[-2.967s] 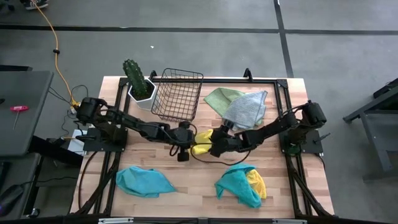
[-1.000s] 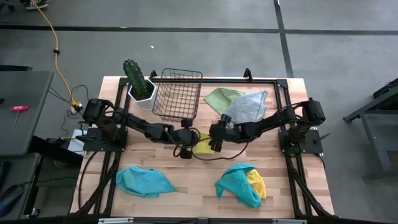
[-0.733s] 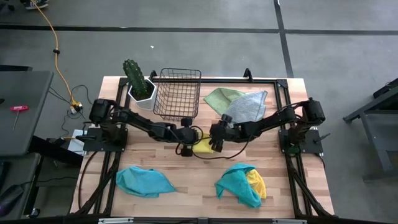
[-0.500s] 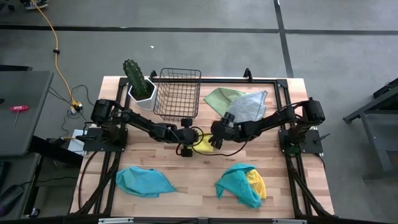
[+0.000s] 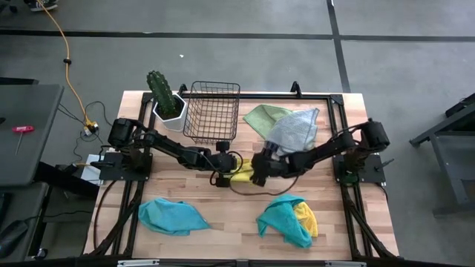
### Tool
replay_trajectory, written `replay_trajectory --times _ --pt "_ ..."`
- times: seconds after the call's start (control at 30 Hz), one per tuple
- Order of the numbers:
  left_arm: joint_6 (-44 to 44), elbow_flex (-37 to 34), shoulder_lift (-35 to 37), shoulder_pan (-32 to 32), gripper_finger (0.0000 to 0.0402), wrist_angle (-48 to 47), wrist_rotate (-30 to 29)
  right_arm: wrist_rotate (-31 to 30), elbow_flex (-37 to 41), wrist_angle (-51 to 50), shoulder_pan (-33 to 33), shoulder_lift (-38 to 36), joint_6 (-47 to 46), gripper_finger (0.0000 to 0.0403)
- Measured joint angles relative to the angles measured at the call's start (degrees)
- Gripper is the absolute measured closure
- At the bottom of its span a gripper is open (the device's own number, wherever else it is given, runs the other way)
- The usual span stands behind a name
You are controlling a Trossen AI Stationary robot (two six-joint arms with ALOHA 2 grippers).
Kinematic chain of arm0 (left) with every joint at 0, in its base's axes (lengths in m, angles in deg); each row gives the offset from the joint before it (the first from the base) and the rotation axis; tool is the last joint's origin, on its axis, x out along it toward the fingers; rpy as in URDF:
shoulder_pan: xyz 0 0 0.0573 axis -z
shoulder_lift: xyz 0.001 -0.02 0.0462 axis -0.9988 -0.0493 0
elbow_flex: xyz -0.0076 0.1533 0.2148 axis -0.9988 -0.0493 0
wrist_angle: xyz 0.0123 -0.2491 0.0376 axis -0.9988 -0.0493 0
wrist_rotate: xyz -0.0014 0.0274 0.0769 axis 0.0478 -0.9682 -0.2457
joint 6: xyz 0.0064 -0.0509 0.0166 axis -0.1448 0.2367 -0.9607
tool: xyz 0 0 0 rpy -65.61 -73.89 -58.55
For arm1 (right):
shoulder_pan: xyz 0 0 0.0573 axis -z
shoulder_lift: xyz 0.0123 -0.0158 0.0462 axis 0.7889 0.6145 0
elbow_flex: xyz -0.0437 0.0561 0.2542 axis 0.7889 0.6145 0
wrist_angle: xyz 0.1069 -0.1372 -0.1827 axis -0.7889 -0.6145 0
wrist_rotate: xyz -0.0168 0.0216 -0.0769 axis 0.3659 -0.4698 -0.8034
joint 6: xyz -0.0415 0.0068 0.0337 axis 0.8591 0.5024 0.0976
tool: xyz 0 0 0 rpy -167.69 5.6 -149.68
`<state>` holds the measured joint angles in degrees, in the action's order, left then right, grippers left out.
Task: Fold microfiber towels
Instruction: Fold the left yellow microfiber cloth
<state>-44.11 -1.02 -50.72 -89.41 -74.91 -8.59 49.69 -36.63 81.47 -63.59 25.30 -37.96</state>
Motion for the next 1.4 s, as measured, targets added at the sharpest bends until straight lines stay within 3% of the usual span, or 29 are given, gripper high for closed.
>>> replay_trajectory --times 0.2,0.4,0.6,0.9,1.17,1.27,1.4 --pt "0.0 0.0 0.0 0.0 0.0401 0.0 0.0 -1.6 0.0 2.7 -2.6 1.6 -0.3 0.0179" --pt "0.0 0.0 0.1 0.0 0.0401 -0.1 0.0 2.2 0.0 4.8 -2.6 7.2 -1.2 0.0179" --pt "0.0 0.0 0.1 0.0 0.0401 -0.3 -0.9 1.9 -0.3 2.4 -3.6 8.4 -3.1 0.0179" --pt "-1.6 0.0 0.1 0.1 0.0401 -1.1 -2.3 3.2 0.0 -1.0 -3.9 5.9 -2.2 0.0179" --pt "-1.7 -0.1 2.2 0.0 0.0401 -3.2 -2.8 3.2 0.2 -2.2 -4.0 -1.9 -2.2 0.0179" --pt "-1.6 -0.1 3.5 0.1 0.0402 -4.1 -2.8 2.9 0.2 -2.6 -4.0 -5.0 -6.9 0.0179" --pt "-1.2 -0.1 6.6 0.5 0.0401 -6.7 -2.6 5.1 0.1 -5.5 -3.1 -7.2 -23.1 0.0179"
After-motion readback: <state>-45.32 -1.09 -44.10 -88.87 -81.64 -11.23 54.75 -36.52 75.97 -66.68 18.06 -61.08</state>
